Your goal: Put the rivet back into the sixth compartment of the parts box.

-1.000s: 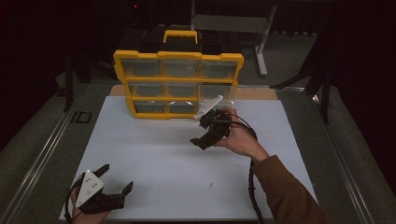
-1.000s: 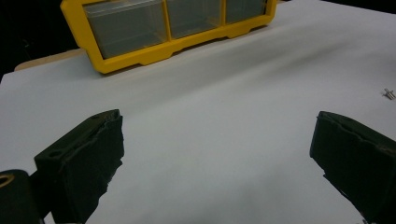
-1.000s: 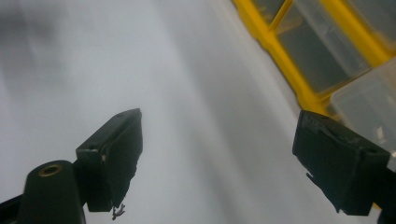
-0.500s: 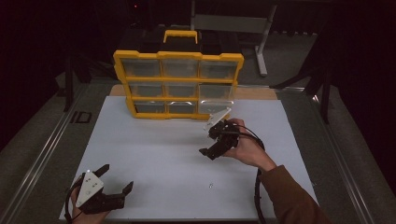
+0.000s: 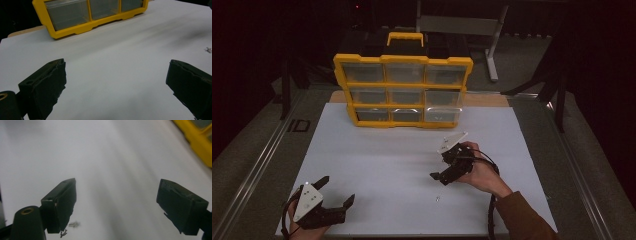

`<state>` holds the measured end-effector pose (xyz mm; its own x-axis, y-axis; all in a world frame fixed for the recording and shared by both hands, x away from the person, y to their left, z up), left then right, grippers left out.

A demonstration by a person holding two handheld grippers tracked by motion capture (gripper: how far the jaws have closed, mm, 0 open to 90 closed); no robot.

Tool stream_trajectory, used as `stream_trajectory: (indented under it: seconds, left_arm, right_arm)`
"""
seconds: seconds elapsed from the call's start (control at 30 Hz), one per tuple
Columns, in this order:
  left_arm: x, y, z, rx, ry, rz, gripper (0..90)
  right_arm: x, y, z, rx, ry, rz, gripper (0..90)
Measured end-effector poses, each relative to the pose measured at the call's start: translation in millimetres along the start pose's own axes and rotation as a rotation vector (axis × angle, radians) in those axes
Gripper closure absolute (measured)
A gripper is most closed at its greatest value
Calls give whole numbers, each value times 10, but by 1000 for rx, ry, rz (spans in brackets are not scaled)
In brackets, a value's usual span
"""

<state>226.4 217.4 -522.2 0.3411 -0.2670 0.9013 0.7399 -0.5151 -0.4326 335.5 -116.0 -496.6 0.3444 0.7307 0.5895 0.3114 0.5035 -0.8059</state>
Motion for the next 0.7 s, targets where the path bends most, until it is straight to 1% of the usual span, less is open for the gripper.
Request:
stream_trajectory:
  seconds: [0.27, 0.5, 0.7]
  left_arm:
    - [-1, 1, -1, 0, 0, 2, 31]
    - [2, 3, -5, -1, 3, 2, 31]
    - [2, 3, -4, -1, 4, 2, 31]
  right_arm:
    - [-169, 75, 126, 56, -11, 1, 164]
    - [-281, 104, 196, 72, -25, 34, 167]
    - [-341, 153, 241, 78, -59, 79, 168]
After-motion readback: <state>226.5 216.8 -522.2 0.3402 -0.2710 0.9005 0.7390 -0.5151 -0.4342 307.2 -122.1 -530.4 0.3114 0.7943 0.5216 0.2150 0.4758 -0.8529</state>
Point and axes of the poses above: each handheld gripper's, and its own axes: y roughly forward along the jaws, x roughly out of its top, z roughly to its left, the point moved 6 cm from there along y, roughly forward along the jaws, and after that the axes turned 4 degrees about -x, right-handed, at the moved point
